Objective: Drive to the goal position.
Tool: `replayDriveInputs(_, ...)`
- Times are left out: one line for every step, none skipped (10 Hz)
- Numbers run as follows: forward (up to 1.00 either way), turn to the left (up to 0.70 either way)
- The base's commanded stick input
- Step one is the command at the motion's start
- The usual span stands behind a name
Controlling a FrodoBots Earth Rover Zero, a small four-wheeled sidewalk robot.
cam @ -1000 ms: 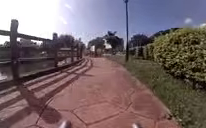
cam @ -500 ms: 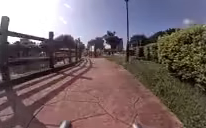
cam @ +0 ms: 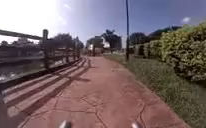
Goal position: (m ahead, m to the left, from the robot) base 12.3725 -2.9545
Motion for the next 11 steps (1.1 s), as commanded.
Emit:
replayDriveInputs(0.5, 0.0)
replayDriveInputs(0.5, 0.0)
replayDriveInputs(0.5, 0.0)
replayDriveInputs(0.5, 0.0)
replayDriveInputs(0.5, 0.0)
replayDriveInputs(0.5, 0.0)
replayDriveInputs(0.5, 0.0)
replayDriveInputs(0.5, 0.0)
replayDriveInputs(0.5, 0.0)
replayDriveInputs(0.5, 0.0)
replayDriveInputs(0.5, 0.0)
